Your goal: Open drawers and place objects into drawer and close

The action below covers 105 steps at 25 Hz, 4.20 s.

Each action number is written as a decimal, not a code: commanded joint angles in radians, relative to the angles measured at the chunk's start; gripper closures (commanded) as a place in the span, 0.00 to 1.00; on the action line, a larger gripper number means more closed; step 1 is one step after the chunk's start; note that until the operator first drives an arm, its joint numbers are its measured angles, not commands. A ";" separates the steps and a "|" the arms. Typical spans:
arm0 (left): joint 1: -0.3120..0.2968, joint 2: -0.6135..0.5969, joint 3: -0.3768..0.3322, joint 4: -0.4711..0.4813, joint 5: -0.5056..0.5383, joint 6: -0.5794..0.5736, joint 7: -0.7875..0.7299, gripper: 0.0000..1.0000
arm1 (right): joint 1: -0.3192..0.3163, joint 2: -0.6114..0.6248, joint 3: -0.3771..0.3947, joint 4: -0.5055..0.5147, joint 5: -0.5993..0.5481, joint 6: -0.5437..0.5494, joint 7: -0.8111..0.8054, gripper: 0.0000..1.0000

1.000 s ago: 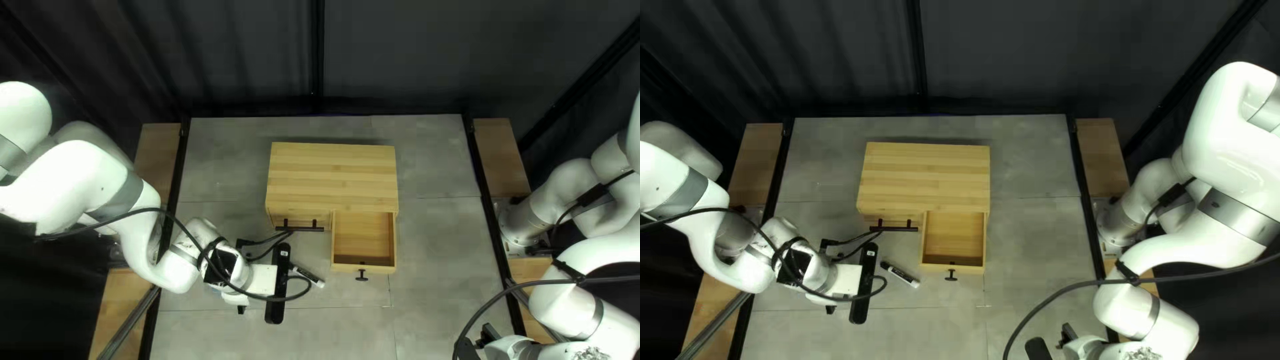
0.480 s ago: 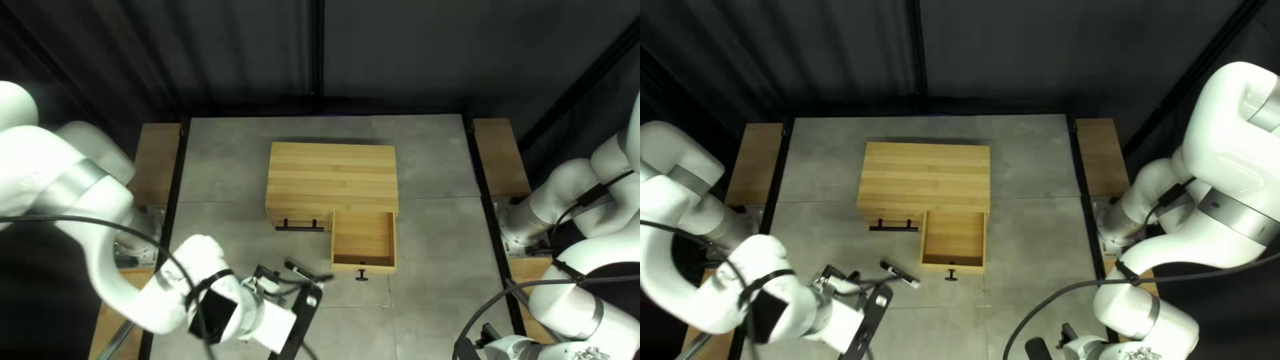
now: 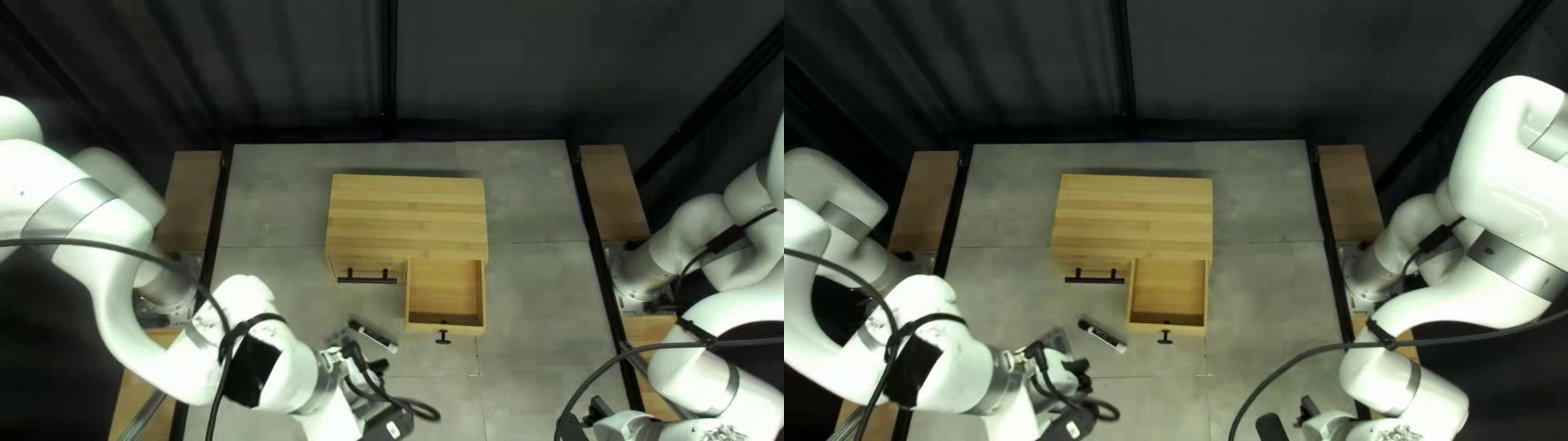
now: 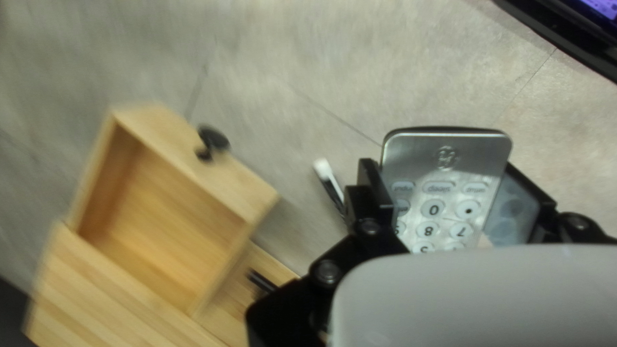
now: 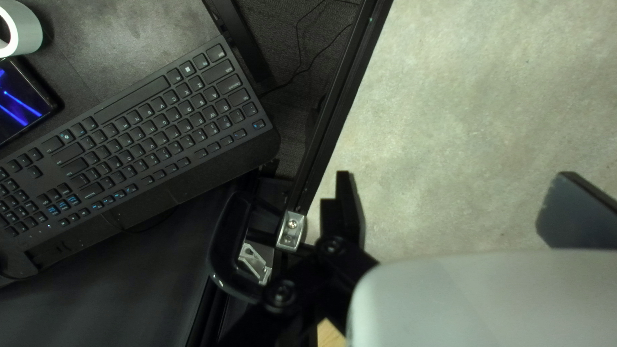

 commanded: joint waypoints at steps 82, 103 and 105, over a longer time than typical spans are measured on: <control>0.337 0.391 0.084 0.321 -0.438 0.108 0.790 1.00 | 0.000 0.000 0.000 0.000 0.000 0.000 0.000 0.00; 0.358 0.365 0.105 0.283 -0.421 0.124 0.806 1.00 | 0.000 0.000 0.000 0.000 0.000 0.000 0.000 0.00; 0.360 0.366 0.105 0.281 -0.422 0.123 0.808 1.00 | 0.000 0.000 0.000 0.000 0.000 0.000 0.000 0.00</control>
